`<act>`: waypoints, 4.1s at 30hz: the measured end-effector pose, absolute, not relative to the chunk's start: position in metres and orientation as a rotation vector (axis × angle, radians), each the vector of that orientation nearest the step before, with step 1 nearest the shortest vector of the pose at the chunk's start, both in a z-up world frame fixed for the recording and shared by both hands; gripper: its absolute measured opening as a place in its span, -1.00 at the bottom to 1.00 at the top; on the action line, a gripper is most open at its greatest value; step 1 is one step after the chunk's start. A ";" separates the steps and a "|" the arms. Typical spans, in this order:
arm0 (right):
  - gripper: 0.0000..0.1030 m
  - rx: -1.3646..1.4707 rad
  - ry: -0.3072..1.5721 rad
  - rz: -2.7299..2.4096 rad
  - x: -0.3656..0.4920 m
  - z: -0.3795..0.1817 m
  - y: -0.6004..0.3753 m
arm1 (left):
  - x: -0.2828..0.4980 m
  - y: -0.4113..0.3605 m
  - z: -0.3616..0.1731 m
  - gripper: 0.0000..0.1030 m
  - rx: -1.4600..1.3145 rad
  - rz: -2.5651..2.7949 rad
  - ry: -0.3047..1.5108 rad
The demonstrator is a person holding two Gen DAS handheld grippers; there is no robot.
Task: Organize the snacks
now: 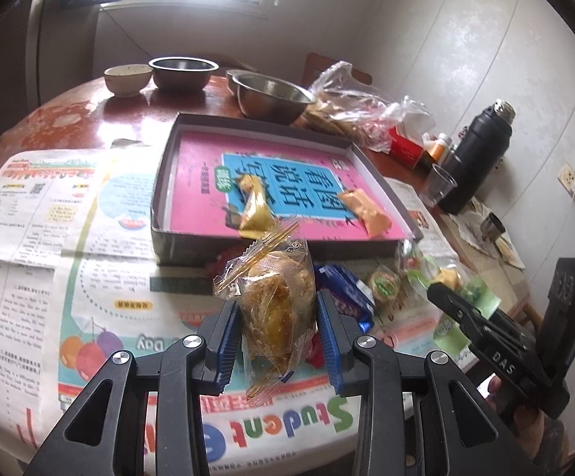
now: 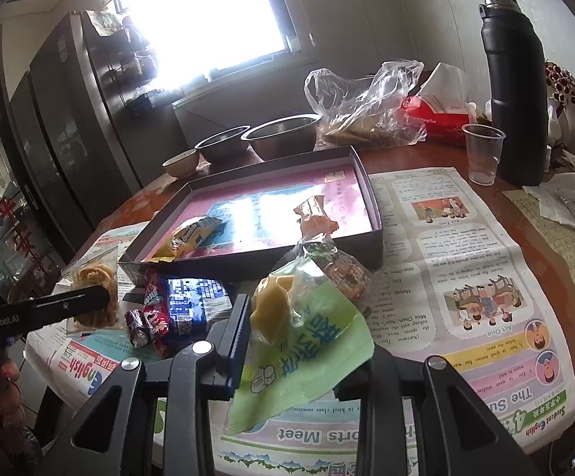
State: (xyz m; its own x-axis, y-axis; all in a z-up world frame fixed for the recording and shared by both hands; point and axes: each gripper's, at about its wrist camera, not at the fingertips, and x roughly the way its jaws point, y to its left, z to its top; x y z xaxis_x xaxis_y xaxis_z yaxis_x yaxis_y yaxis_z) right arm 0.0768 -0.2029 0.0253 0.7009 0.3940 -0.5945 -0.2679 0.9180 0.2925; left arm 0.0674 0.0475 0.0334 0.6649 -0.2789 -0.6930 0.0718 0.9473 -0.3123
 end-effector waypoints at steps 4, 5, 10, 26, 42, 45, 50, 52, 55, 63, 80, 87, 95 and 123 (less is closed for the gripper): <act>-0.36 0.190 0.697 0.372 0.079 0.028 -0.201 | 0.079 0.050 0.035 -0.27 -0.281 -0.195 0.810; -0.36 0.189 0.695 0.374 0.080 0.029 -0.200 | 0.081 0.050 0.037 -0.27 -0.284 -0.196 0.806; -0.36 0.189 0.680 0.368 0.087 0.036 -0.199 | 0.097 0.053 0.042 -0.27 -0.311 -0.201 0.784; -0.36 0.206 0.647 0.339 0.114 0.047 -0.207 | 0.146 0.048 0.023 -0.28 -0.302 -0.186 0.825; -0.36 0.211 0.642 0.328 0.143 0.051 -0.203 | 0.179 0.045 0.011 -0.36 -0.295 -0.187 0.845; -0.36 0.209 0.647 0.323 0.151 0.049 -0.201 | 0.181 0.047 0.009 -0.36 -0.298 -0.182 0.844; -0.36 0.218 0.656 0.314 0.163 0.046 -0.201 | 0.187 0.054 0.002 -0.36 -0.308 -0.171 0.861; -0.36 0.220 0.659 0.307 0.167 0.045 -0.201 | 0.189 0.055 -0.002 -0.36 -0.309 -0.170 0.871; -0.36 0.222 0.664 0.298 0.173 0.044 -0.201 | 0.190 0.057 -0.003 -0.36 -0.308 -0.172 0.871; -0.36 0.223 0.680 0.272 0.188 0.040 -0.201 | 0.190 0.060 -0.004 -0.36 -0.298 -0.186 0.865; -0.36 0.214 0.735 0.249 0.209 0.022 -0.196 | 0.190 0.058 -0.004 -0.36 -0.275 -0.197 0.866; -0.36 0.192 0.750 0.226 0.209 0.013 -0.198 | 0.190 0.058 -0.004 -0.36 -0.274 -0.198 0.866; -0.35 0.154 0.764 0.209 0.211 0.008 -0.192 | 0.189 0.057 -0.003 -0.35 -0.271 -0.203 0.867; -0.15 0.178 0.728 0.194 0.194 0.021 -0.202 | 0.183 0.071 0.007 0.11 -0.273 -0.156 0.833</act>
State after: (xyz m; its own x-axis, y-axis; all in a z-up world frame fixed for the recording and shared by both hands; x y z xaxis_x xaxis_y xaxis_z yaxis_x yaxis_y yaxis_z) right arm 0.1939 -0.2022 0.0213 0.7300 0.2372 -0.6410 -0.1140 0.9670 0.2279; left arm 0.1835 0.0711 0.0070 0.6638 -0.2429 -0.7074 0.0299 0.9536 -0.2995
